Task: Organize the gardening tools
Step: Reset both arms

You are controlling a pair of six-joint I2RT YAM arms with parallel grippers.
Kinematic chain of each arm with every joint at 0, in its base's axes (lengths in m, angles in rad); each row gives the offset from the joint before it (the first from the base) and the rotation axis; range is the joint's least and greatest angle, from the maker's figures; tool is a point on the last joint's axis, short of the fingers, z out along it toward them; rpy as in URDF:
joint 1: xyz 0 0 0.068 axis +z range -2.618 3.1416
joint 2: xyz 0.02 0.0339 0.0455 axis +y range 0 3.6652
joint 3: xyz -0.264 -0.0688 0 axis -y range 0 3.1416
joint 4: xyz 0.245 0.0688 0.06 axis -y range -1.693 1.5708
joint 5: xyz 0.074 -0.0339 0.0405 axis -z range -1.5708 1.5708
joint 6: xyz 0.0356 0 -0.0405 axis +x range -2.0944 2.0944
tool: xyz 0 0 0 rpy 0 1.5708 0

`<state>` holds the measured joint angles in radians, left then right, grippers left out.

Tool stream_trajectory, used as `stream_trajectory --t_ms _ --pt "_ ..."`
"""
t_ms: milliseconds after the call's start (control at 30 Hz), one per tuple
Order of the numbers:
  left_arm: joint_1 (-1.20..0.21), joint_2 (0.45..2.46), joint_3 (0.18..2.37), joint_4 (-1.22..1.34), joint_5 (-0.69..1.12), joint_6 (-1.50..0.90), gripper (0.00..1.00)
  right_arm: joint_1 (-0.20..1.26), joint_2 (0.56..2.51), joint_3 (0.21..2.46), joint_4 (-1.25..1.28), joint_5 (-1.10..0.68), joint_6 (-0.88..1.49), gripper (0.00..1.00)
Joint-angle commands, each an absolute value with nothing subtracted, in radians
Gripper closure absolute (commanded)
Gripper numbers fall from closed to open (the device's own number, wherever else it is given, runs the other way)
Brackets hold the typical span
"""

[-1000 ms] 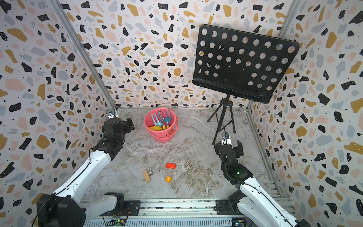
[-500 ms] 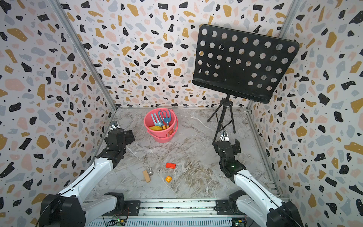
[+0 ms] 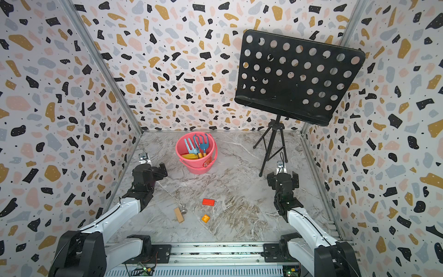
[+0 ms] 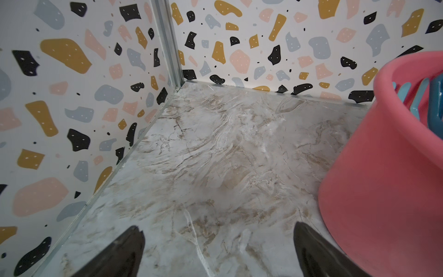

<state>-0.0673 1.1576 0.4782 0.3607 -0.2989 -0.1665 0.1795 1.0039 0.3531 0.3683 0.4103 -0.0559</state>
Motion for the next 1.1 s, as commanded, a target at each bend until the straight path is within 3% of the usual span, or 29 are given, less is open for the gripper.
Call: stream_trajectory --t_ms 0,300,500,1067 --pt "-0.048 1.192 0.454 0.534 -0.200 -0.148 0.00 0.130 1.037 0.335 0.508 0.301 -0.027 0.00" --pt "-0.021 1.236 0.439 0.630 -0.127 -0.138 0.00 -0.012 1.194 0.299 0.741 0.072 0.034 0.00" --pt "-0.019 1.185 0.417 0.579 -0.137 -0.099 0.01 -0.046 1.220 0.310 0.729 -0.013 0.041 0.00" --pt "-0.019 1.081 0.298 0.630 -0.088 -0.048 0.01 -0.049 1.458 0.207 1.109 -0.028 0.034 0.00"
